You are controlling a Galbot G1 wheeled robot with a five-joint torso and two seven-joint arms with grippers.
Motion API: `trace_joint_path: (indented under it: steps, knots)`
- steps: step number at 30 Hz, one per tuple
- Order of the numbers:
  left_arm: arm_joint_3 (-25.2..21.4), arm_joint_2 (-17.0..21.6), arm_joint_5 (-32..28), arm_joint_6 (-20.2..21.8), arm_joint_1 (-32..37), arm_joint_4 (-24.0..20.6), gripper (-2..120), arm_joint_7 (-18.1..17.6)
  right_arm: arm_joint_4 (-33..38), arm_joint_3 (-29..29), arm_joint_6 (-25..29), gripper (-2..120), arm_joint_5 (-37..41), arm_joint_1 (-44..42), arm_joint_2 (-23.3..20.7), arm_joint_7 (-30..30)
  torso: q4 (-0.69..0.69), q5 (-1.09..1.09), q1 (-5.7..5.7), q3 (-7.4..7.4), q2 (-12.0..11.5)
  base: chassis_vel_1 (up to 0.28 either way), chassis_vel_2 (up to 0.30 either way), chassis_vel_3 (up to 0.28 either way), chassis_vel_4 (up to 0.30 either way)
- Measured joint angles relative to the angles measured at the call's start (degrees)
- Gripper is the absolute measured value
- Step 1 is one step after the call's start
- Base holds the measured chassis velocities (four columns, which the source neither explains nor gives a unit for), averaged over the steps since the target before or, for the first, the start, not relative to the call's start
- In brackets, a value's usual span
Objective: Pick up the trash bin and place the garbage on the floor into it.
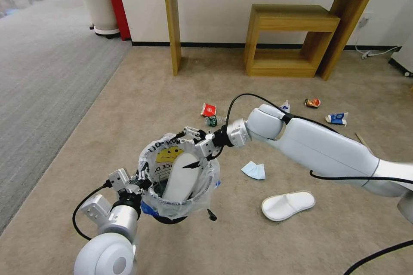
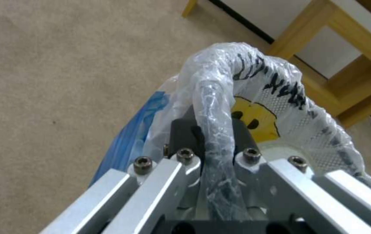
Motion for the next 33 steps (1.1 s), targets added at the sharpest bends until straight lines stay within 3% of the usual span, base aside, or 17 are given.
trace_joint_path:
  steps: [10,16,20,22,24,27,28,30,33]
  knots:
    - [-0.9,1.0,0.4,-0.4,0.2,1.7,3,0.1,3.2,2.7,-4.4,98,4.7,-3.6,-3.7,14.4,0.01,0.01,0.00,0.00,0.0,0.000,0.000,0.000,0.000]
    - [-1.2,1.2,0.8,-0.8,0.1,3.4,3,0.1,7.6,5.6,-10.2,100,16.9,-10.3,-11.0,31.6,0.01,0.01,0.00,0.00,0.0,0.000,0.000,0.000,0.000]
    - [-1.2,1.2,1.0,-0.9,0.1,3.7,3,0.1,9.8,6.3,-13.2,100,21.8,-13.1,-14.2,38.2,-0.01,0.00,0.00,-0.01,0.0,0.000,0.000,0.000,0.000]
    - [-1.1,1.0,1.3,-0.9,0.2,4.0,3,0.1,11.9,7.8,-15.9,100,27.4,-17.4,-17.6,44.9,-0.01,0.00,0.00,0.00,0.0,0.000,0.000,0.000,0.000]
    - [-1.1,1.0,1.4,-0.9,0.2,4.1,3,0.1,12.3,8.3,-16.5,100,28.5,-18.5,-18.2,46.3,-0.02,0.00,0.00,-0.01,0.0,0.000,0.000,0.000,0.000]
    - [-0.9,0.2,2.6,-1.1,0.2,5.4,3,0.2,16.5,18.4,-25.0,100,41.5,-32.9,-22.2,63.7,-0.01,-0.01,0.00,-0.01,0.0,0.000,0.000,0.000,0.000]
    - [-0.9,0.2,2.6,-1.1,0.2,5.4,3,0.2,16.5,18.4,-25.0,100,41.5,-32.9,-22.2,63.7,-0.01,-0.01,0.00,-0.01,0.0,0.000,0.000,0.000,0.000]
    - [-0.8,-0.4,3.3,-1.3,0.2,6.2,3,0.3,18.1,24.8,-29.3,100,47.3,-42.0,-22.1,74.2,0.00,-0.02,0.00,-0.01,0.0,0.000,0.000,0.000,0.000]
    - [-0.8,-0.7,3.8,-1.4,0.5,6.5,3,0.4,17.5,29.0,-31.1,100,49.8,-48.7,-20.1,78.9,0.00,0.02,0.00,-0.01,0.0,0.000,0.000,0.000,0.000]
